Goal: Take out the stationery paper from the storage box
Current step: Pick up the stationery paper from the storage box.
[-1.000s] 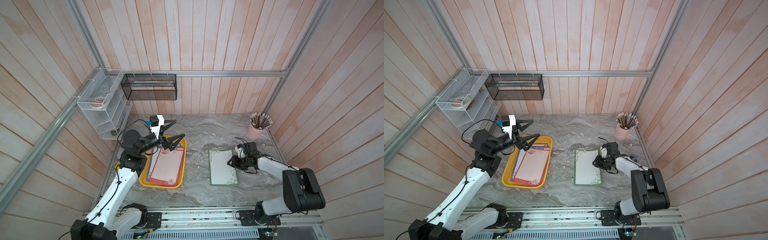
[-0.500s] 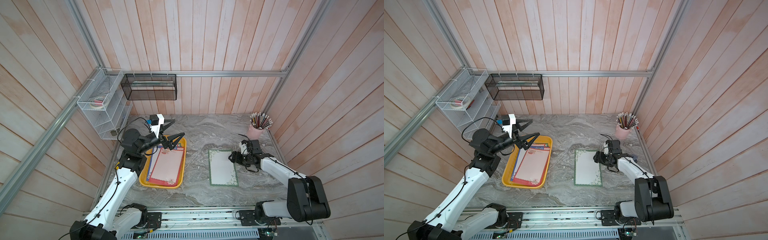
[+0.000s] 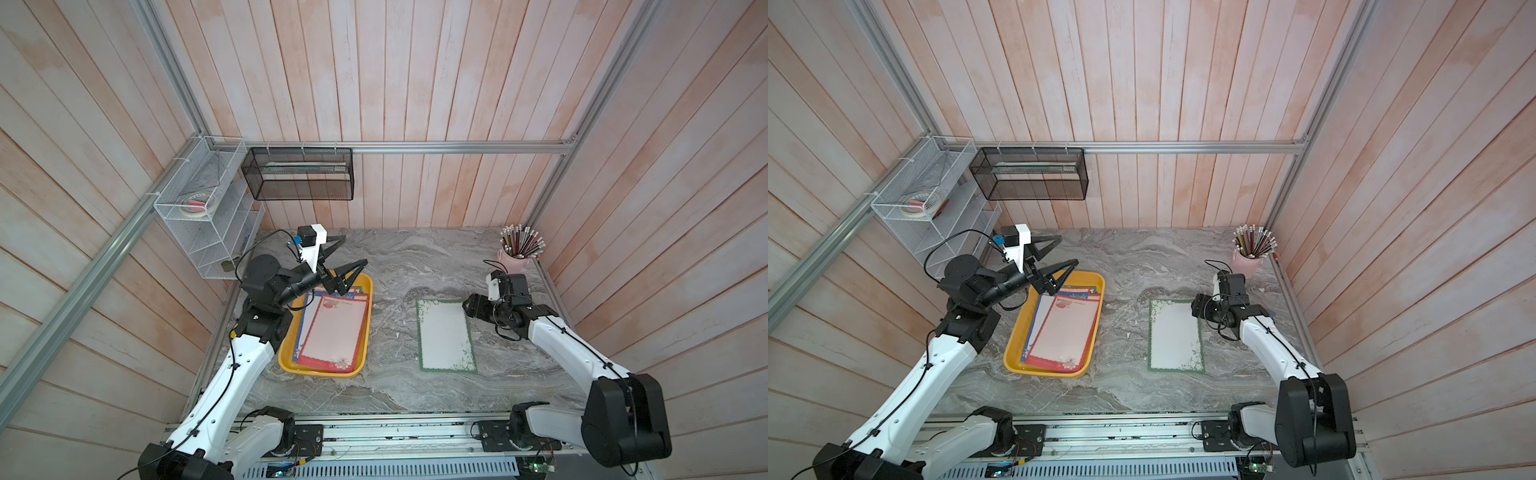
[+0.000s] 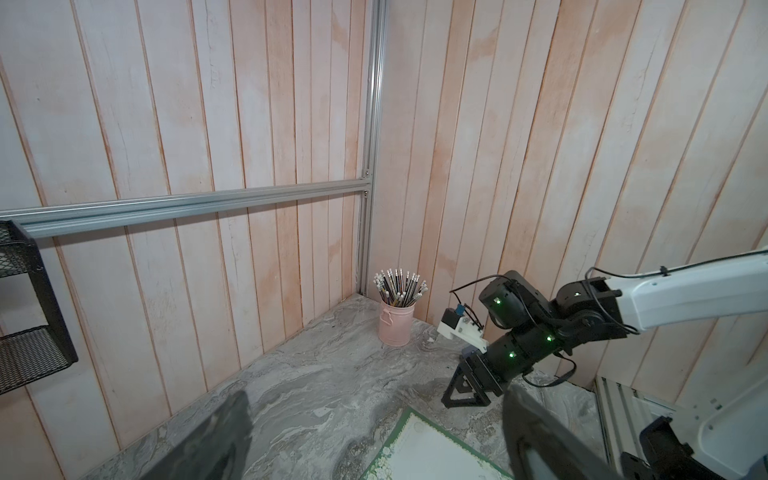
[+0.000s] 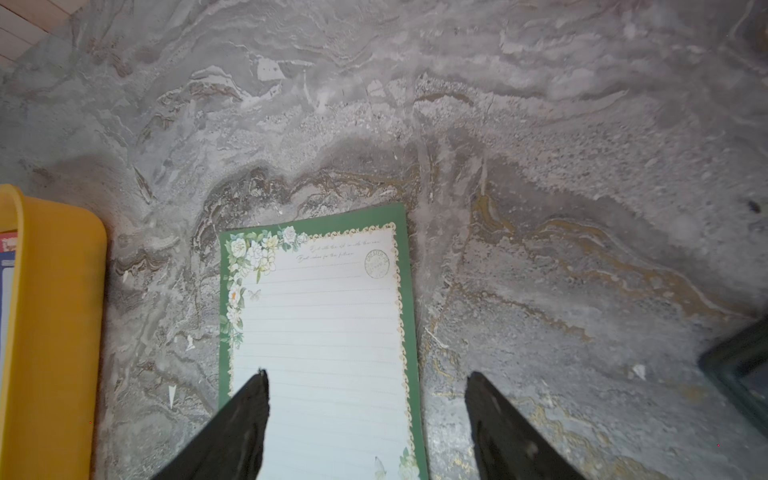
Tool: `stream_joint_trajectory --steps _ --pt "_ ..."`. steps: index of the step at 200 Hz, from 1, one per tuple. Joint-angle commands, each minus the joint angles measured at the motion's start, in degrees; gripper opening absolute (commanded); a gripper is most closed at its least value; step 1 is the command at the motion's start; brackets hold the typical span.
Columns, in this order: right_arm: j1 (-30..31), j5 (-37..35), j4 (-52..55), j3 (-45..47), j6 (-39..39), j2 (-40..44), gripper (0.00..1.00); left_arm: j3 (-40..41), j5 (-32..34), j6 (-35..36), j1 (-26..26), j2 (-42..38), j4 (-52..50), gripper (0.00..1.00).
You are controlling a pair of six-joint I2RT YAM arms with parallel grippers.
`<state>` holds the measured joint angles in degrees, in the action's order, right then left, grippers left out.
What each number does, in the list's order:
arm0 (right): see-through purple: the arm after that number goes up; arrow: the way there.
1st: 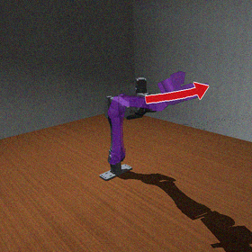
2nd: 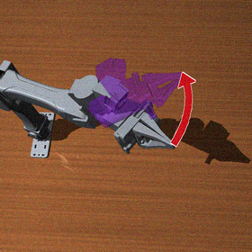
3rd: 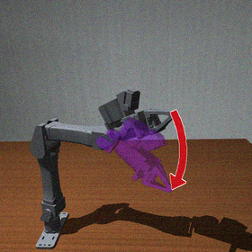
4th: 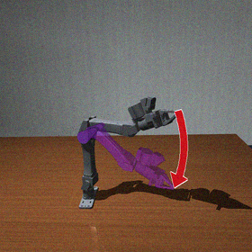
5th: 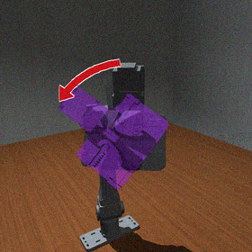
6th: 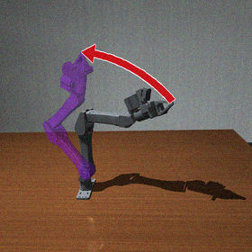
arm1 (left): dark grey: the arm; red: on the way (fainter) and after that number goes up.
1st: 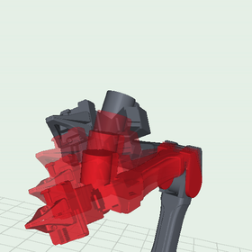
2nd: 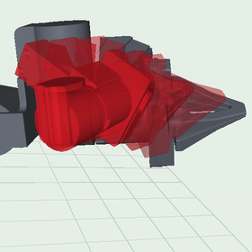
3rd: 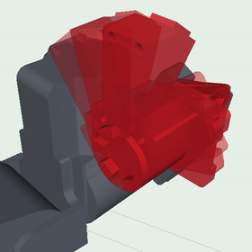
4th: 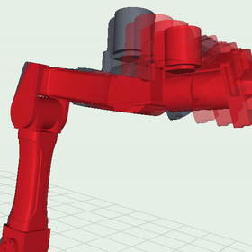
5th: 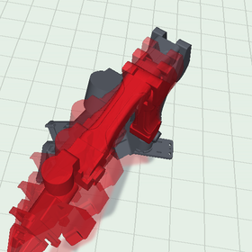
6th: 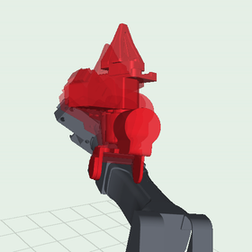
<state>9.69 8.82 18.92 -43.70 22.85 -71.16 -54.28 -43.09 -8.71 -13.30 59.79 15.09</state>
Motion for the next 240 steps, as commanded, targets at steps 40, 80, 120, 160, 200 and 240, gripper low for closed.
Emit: stream_joint_trajectory --steps 40,80,120,160,200,240 --pt "6.7 -10.2 2.8 -4.3 -0.2 5.0 0.77 -4.6 7.2 2.5 -0.2 2.5 -7.7 0.95" --pt "11.2 -9.5 -5.8 -2.1 0.9 7.9 0.76 -7.1 16.1 4.0 -0.1 4.5 -14.0 0.95" --pt "19.8 -7.4 -15.3 1.5 5.6 9.0 0.74 -8.2 18.6 4.1 0.9 7.2 -16.3 0.95" --pt "30.6 -7.4 -22.3 1.3 8.2 4.2 0.73 -12.7 25.3 4.7 0.5 11.1 -24.1 0.95" --pt "33.6 1.3 -31.8 2.4 17.3 -3.4 0.74 -9.1 33.2 7.3 0.2 8.9 -31.1 0.95" --pt "36.5 3.8 -36.1 1.0 20.7 -10.6 0.72 -3.0 35.0 8.6 0.2 4.7 -35.3 0.95"
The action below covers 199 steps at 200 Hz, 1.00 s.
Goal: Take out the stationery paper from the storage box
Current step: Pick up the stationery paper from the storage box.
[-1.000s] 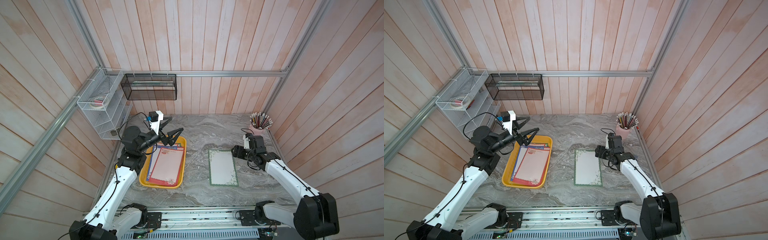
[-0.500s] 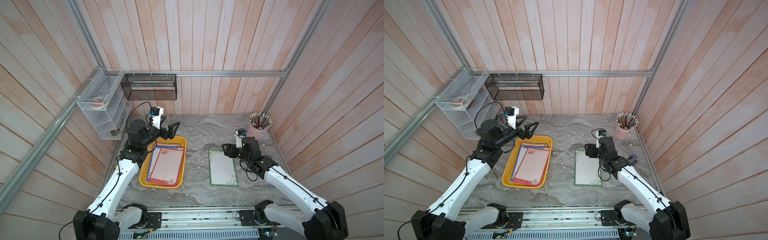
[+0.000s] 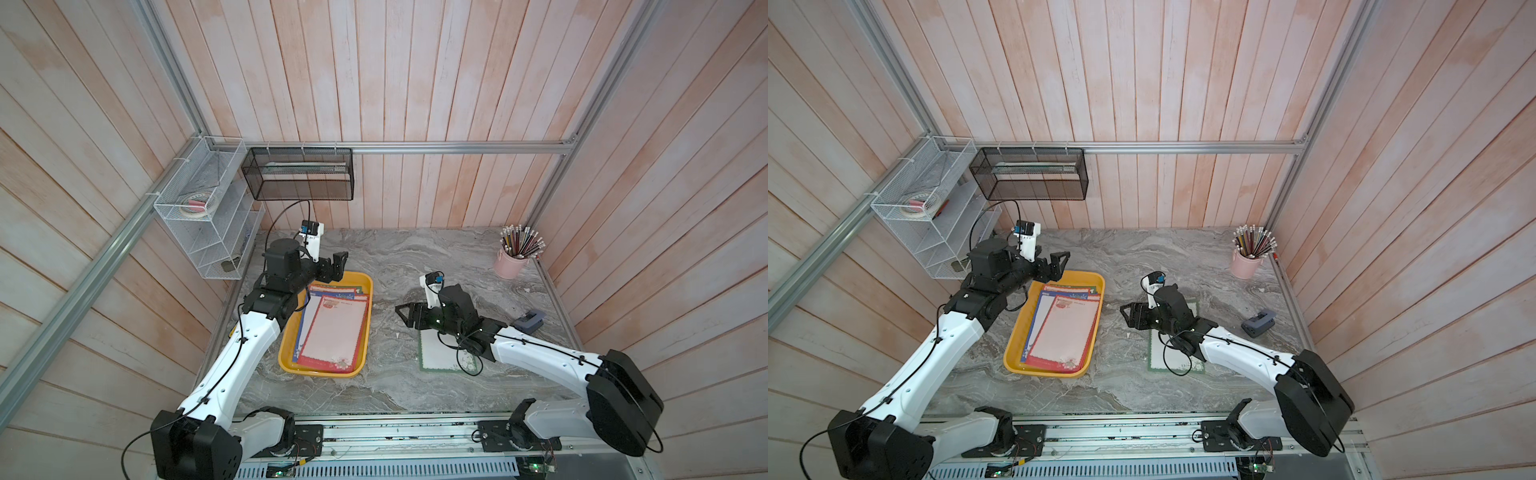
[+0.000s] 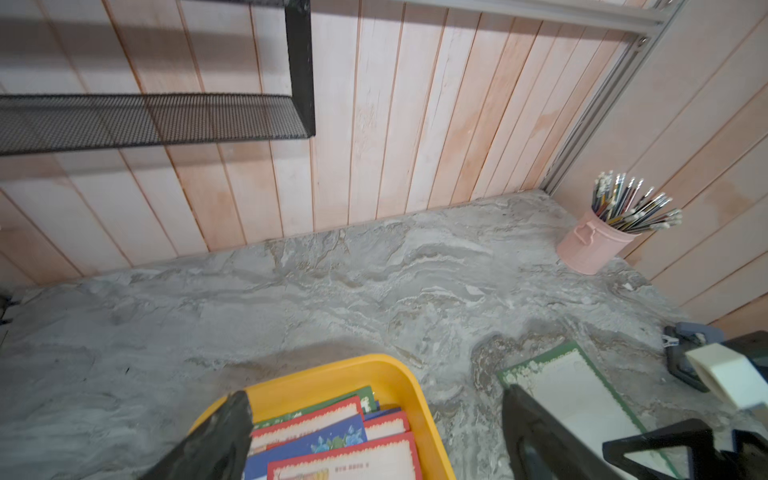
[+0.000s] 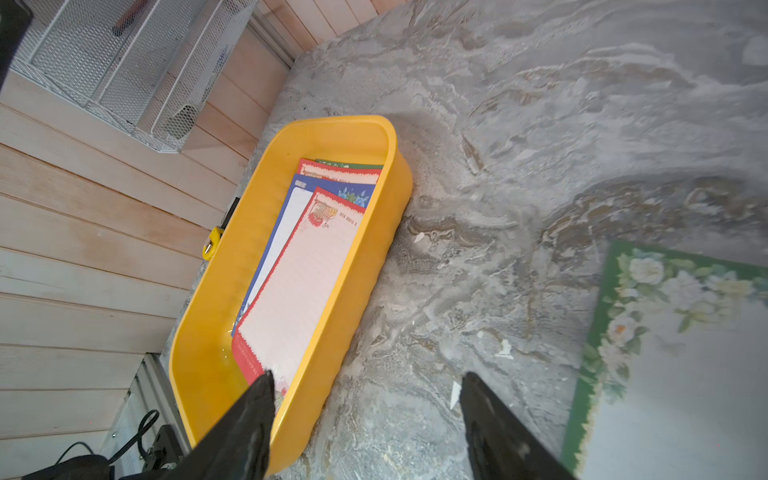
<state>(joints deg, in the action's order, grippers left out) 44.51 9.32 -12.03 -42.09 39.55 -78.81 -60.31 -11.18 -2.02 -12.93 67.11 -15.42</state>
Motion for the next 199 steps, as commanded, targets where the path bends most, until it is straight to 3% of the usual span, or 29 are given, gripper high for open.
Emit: stream_joint_trajectory --steps 1,67,146,199 --pt "1.7 3.3 -5.2 -0.6 4.0 -3.1 0.72 3.0 3.1 1.9 -0.1 -2.6 -4.8 0.95" --pt "2.7 7.9 -7.2 -4.7 6.9 -8.5 0.71 4.1 5.2 2.9 -0.2 1.8 -15.4 0.89" --pt "3.5 7.6 -7.4 -7.1 7.8 -12.3 0.69 8.6 11.3 3.9 1.0 2.2 -13.2 0.86" --pt "4.4 7.6 -9.5 -7.2 8.6 -14.2 0.68 7.8 13.1 4.3 2.4 7.5 -13.7 0.86"
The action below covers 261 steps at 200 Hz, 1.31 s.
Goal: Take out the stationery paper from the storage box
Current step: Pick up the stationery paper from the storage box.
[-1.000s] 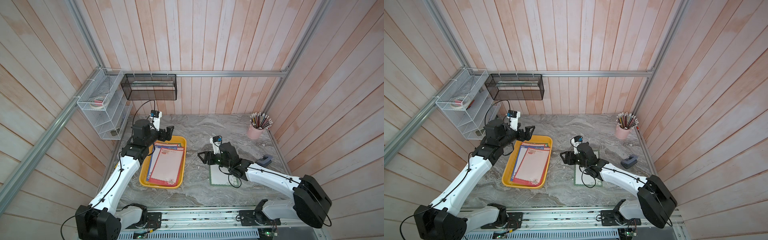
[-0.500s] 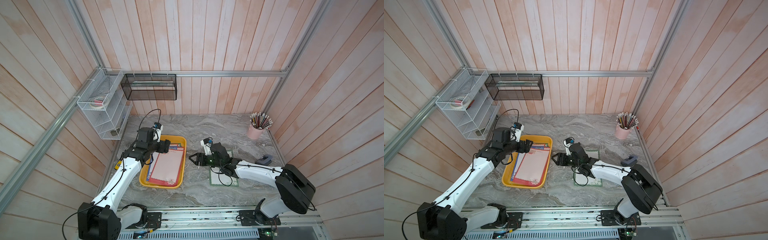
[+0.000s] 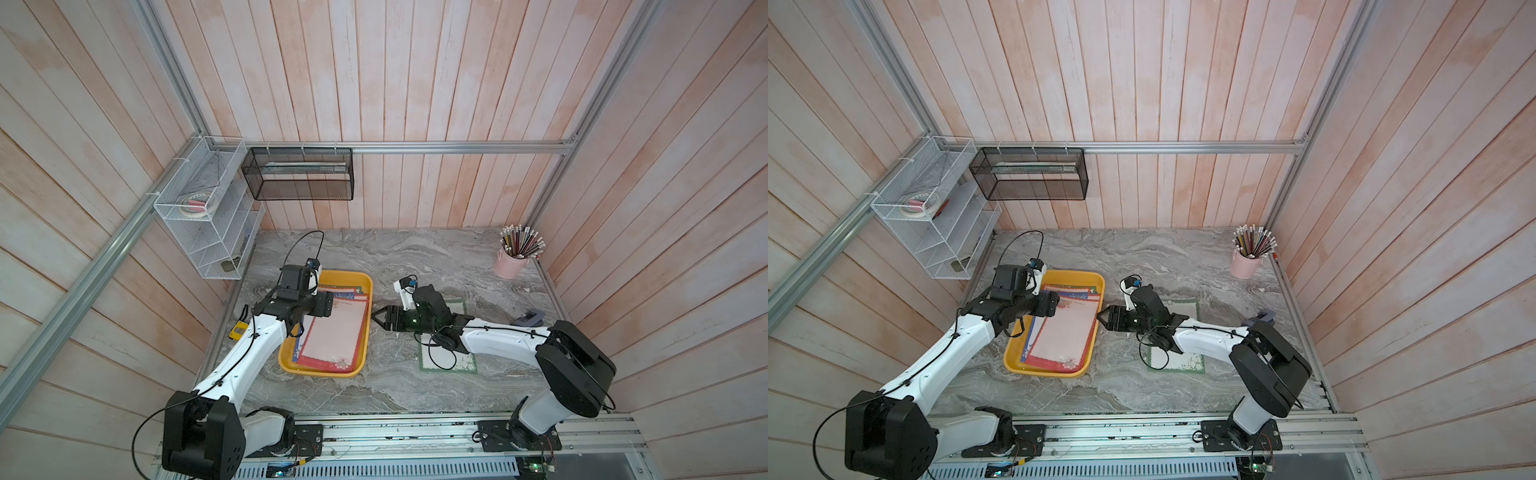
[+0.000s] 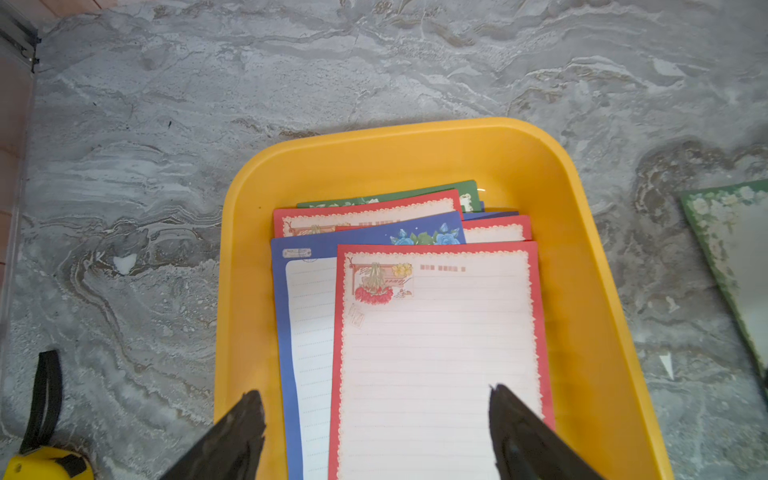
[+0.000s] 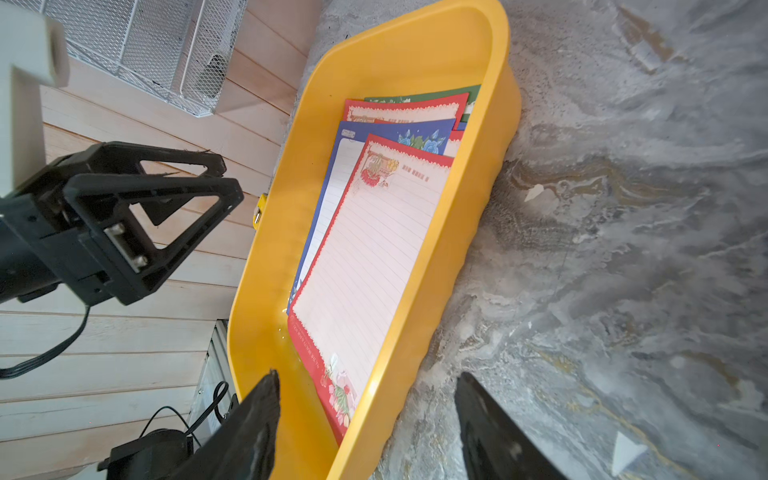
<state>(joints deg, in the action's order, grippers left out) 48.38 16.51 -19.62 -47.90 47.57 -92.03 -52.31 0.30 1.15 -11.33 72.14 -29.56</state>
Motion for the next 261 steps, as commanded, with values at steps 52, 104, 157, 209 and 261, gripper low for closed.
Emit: stream_joint_trajectory --steps 52,104,157,209,261 --pt "0.5 0.9 -2.2 -1.1 -0.1 -1.9 0.69 -0.1 1.3 0.9 2.5 5.3 0.2 0.83" --pt "0.6 1.7 -4.2 -1.0 0.7 -4.4 0.68 -1.0 -1.3 0.8 2.6 10.6 -1.5 0.77" --pt "0.6 3.1 -6.6 -1.2 2.2 -7.5 0.67 -2.8 -2.4 -0.3 3.1 17.1 -3.1 0.74" --pt "1.1 3.9 -8.3 -0.9 3.4 -8.4 0.65 -4.2 -2.1 -1.2 3.0 21.1 -4.7 0.73" --pt "1.2 4.2 -9.7 -1.2 3.6 -10.9 0.63 -4.5 -1.5 -1.9 3.1 22.5 -5.4 0.73"
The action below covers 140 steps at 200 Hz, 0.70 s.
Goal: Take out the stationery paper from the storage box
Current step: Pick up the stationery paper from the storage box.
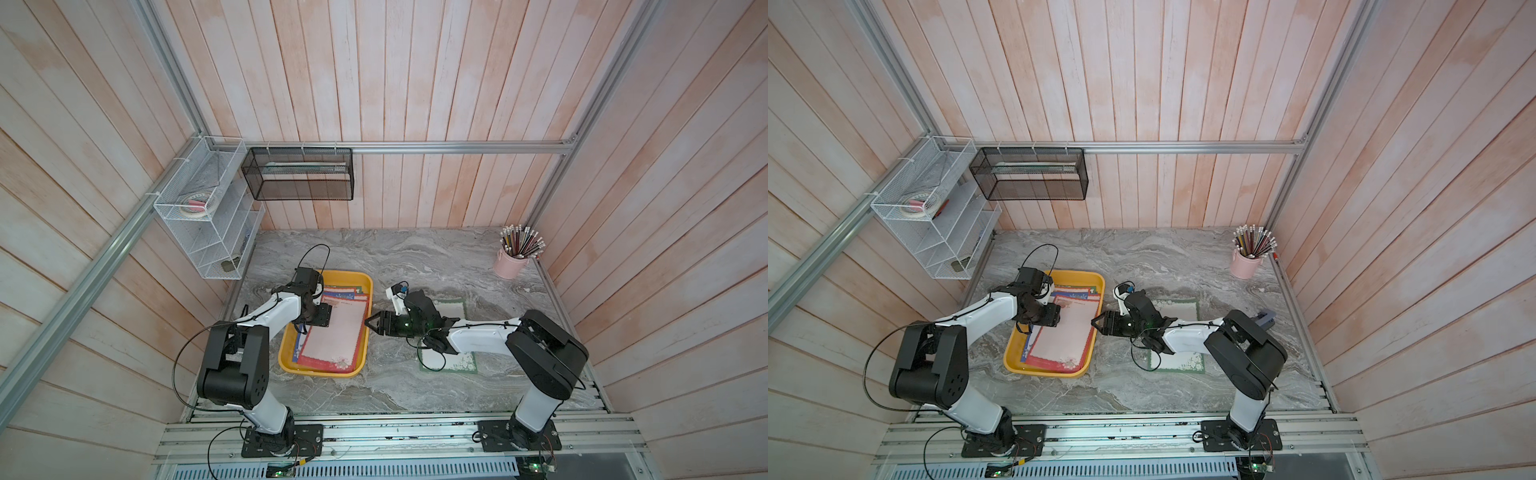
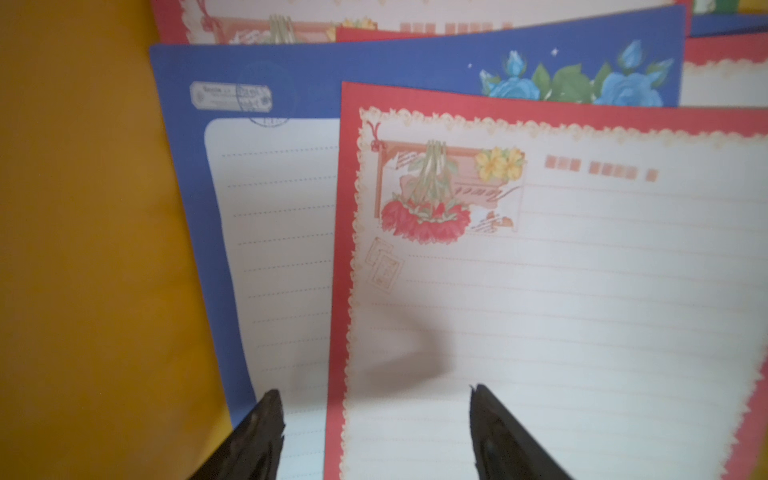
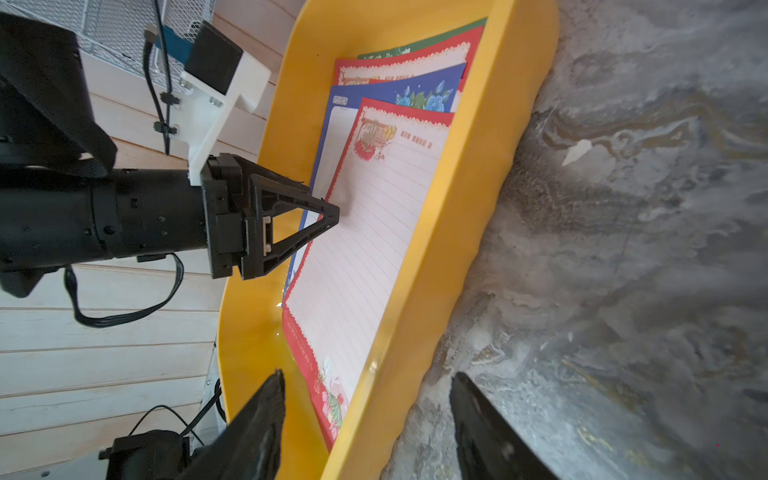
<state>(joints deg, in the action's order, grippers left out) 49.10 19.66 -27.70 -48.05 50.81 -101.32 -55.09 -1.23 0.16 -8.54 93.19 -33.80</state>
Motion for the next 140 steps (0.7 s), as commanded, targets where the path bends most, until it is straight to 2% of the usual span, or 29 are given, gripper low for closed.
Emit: stream_joint_trajectory --steps 1,45,110,140 --pt "0.4 1.1 -1.6 -1.0 0.4 -1.7 0.63 -1.8 0.0 -1.0 0.3 1.4 -1.2 0.73" --pt "0.4 0.9 -2.1 -0.5 0.8 -1.8 0.6 -2.9 -1.0 -1.0 0.3 3.4 -2.4 0.67" --pt "0.4 2.7 -0.9 -1.9 0.8 -3.3 0.56 -3.2 -1.4 -0.9 0.2 3.8 -3.0 0.65" --pt "0.4 4.2 -0.6 -2.5 1.5 -4.7 0.49 -3.2 -1.3 -1.0 0.3 3.7 -3.0 0.65"
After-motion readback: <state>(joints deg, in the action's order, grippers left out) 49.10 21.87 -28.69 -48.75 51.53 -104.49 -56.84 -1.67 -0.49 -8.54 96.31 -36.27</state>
